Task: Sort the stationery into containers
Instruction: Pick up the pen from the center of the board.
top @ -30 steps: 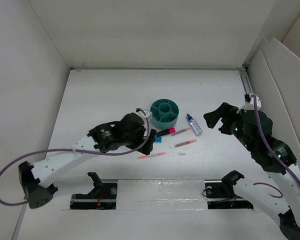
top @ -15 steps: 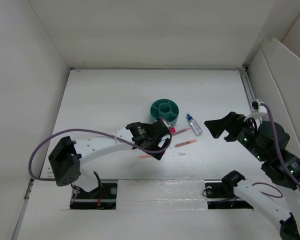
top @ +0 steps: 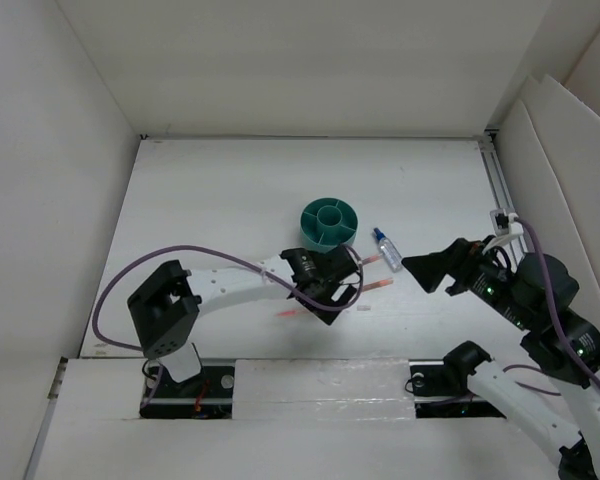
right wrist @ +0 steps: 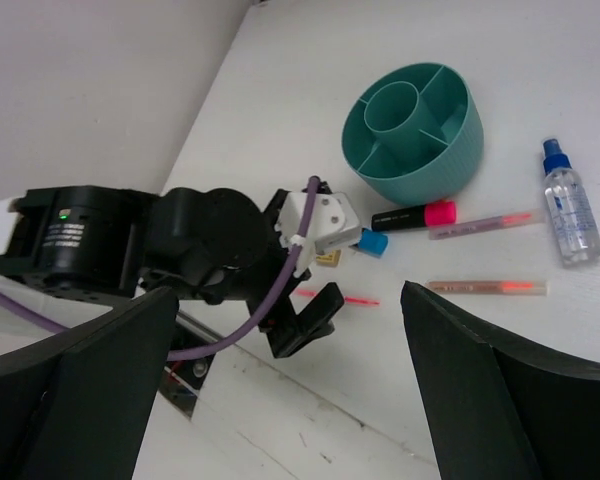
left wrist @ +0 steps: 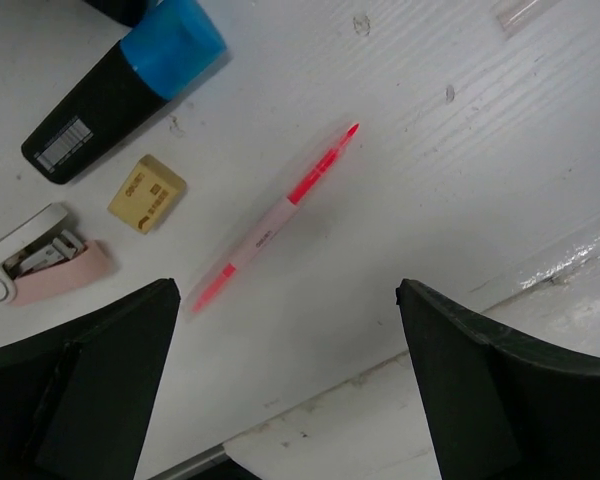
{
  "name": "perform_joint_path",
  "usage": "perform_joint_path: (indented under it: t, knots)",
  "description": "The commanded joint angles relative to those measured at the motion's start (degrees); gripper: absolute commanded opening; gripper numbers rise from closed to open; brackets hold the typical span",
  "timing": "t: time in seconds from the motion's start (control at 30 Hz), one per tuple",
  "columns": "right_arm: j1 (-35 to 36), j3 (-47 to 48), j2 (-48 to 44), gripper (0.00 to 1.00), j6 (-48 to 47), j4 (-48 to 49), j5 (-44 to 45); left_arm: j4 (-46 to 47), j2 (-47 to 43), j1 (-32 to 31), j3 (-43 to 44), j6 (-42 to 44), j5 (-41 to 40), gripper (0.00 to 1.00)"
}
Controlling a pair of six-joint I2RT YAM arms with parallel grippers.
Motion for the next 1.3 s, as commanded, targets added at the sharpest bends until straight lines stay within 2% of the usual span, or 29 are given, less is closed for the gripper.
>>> perform_joint_path:
  t: [0.0, 0.07, 0.33, 0.43, 1.0, 1.07, 1.17, 1.27]
  knots:
    - [0.6, -0.4, -1.5, 1.0, -0.2, 3.4, -1.6, 1.1, 3.5, -0.2, 1.6, 2.7, 2.0, 0.88]
    - [0.6, -0.4, -2.0, 1.0, -0.2, 3.4, -1.6, 1.7, 4.7, -0.2, 1.6, 2.8, 2.5, 0.83]
    - [0.6, -0.4, -3.1, 1.0, 0.3, 3.4, -1.6, 3.6, 4.7, -0.2, -1.3, 2.8, 3.6, 0.8]
    - [0.6, -0.4, -3.7, 1.0, 0.8, 3.4, -1.6, 4.1, 4.7, 1.0, -2.8, 2.8, 4.5, 0.67]
    - [0.6, -0.4, -5.8, 1.0, 1.4, 3.4, -2.7, 7.6, 9.2, 2.0, -6.8, -0.1, 5.5, 0.71]
    - [0.6, -0.4, -6.3, 1.0, 1.4, 3.4, -2.7, 7.6, 9.2, 2.0, -7.3, -0.1, 6.1, 0.62]
    - [0.6, -0.4, -6.3, 1.0, 1.4, 3.4, -2.7, 7.6, 8.6, 2.0, -8.0, -0.8, 6.1, 0.62]
    - [0.6, -0.4, -6.3, 1.0, 1.4, 3.4, -2.7, 7.6, 9.1, 2.0, -8.0, -1.3, 6.7, 0.54]
